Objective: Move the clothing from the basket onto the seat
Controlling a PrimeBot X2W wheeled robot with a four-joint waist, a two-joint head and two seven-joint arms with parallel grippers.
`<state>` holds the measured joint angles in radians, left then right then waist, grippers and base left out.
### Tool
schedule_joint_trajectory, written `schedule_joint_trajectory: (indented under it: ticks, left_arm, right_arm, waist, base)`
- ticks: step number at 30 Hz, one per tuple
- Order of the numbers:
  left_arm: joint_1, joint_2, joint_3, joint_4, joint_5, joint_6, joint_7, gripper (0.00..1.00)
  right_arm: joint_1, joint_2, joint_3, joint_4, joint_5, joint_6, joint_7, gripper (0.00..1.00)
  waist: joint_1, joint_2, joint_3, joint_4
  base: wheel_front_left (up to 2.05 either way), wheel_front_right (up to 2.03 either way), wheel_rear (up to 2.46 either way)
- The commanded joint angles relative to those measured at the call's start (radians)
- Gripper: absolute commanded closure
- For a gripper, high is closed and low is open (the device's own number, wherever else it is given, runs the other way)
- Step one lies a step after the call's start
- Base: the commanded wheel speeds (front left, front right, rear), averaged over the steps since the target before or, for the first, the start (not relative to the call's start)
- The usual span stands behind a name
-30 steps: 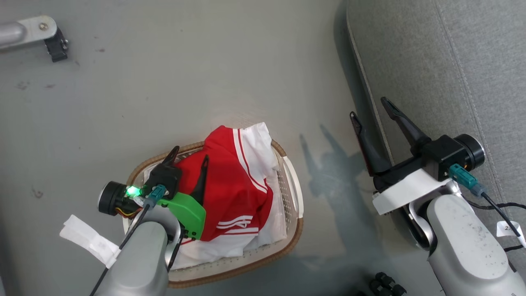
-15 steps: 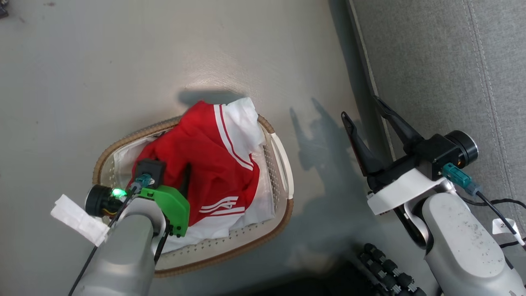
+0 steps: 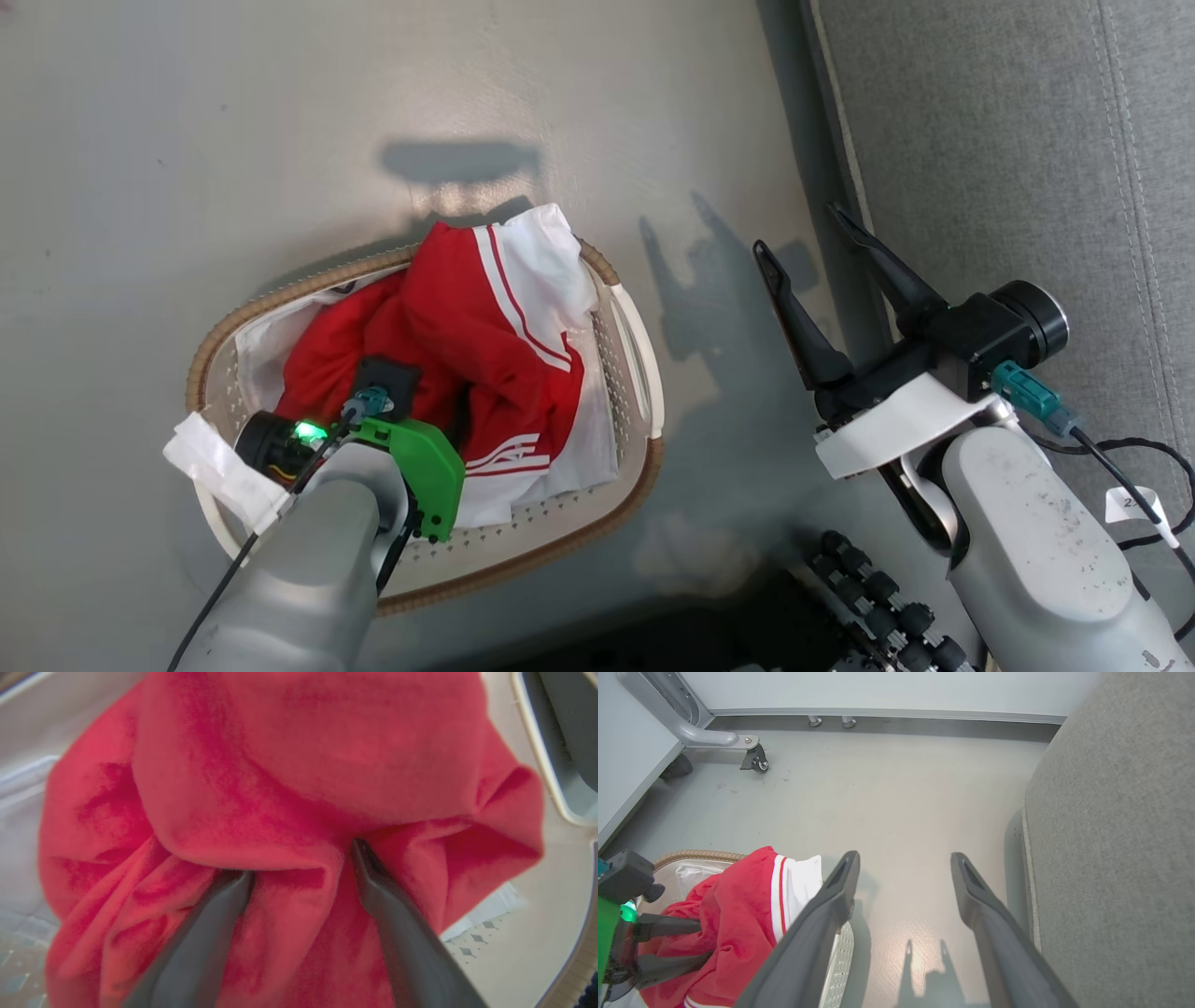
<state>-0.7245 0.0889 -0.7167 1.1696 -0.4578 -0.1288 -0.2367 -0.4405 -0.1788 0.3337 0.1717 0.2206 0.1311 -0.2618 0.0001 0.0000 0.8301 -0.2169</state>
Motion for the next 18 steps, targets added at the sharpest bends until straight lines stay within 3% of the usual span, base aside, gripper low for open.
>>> schedule_joint_trajectory:
  ticks: [1, 2, 3, 4, 5, 6, 18]
  left_arm:
    - [-0.020, 0.010, -0.018, 0.004, -0.016, -0.003, 0.004, 0.00]
    - [-0.029, 0.012, -0.032, 0.006, -0.023, -0.003, 0.003, 0.00]
    - [-0.034, 0.012, -0.044, 0.010, -0.028, -0.003, 0.004, 0.09]
    - [-0.038, 0.012, -0.057, 0.012, -0.039, -0.003, 0.008, 0.53]
    - [-0.042, 0.014, -0.070, 0.011, -0.044, -0.003, 0.006, 0.70]
    - [-0.047, 0.019, -0.081, 0.015, -0.057, -0.003, 0.005, 1.00]
    - [-0.011, 0.031, -0.159, 0.018, -0.147, -0.003, -0.022, 1.00]
  right_arm:
    - [-0.007, 0.000, 0.001, -0.003, 0.009, -0.001, -0.005, 0.00]
    - [-0.010, 0.000, 0.000, -0.004, 0.010, -0.001, -0.005, 0.00]
    - [-0.010, 0.000, 0.000, -0.005, 0.011, -0.001, -0.005, 0.00]
    - [-0.012, 0.001, 0.000, -0.004, 0.012, -0.001, -0.005, 0.00]
    - [-0.013, 0.003, 0.000, -0.004, 0.011, -0.001, -0.005, 0.00]
    - [-0.015, 0.004, 0.000, -0.003, 0.011, -0.001, -0.005, 0.00]
    - [-0.001, 0.026, 0.002, 0.042, 0.018, -0.001, -0.005, 0.00]
  waist:
    - [-0.0001, 0.0000, 0.018, -0.008]
    - [-0.0001, 0.0000, 0.025, -0.009]
    - [-0.0001, 0.0000, 0.029, -0.010]
    - [-0.0001, 0.0000, 0.034, -0.011]
    - [-0.0001, 0.0000, 0.037, -0.013]
    - [-0.0001, 0.0000, 0.040, -0.014]
    - [-0.0001, 0.0000, -0.071, -0.024]
  base:
    - [0.00, 0.00, 0.00]
    - [0.00, 0.00, 0.00]
    - [0.00, 0.00, 0.00]
    - [0.00, 0.00, 0.00]
    - [0.00, 0.00, 0.00]
    - [0.00, 0.00, 0.00]
    - [0.00, 0.00, 0.00]
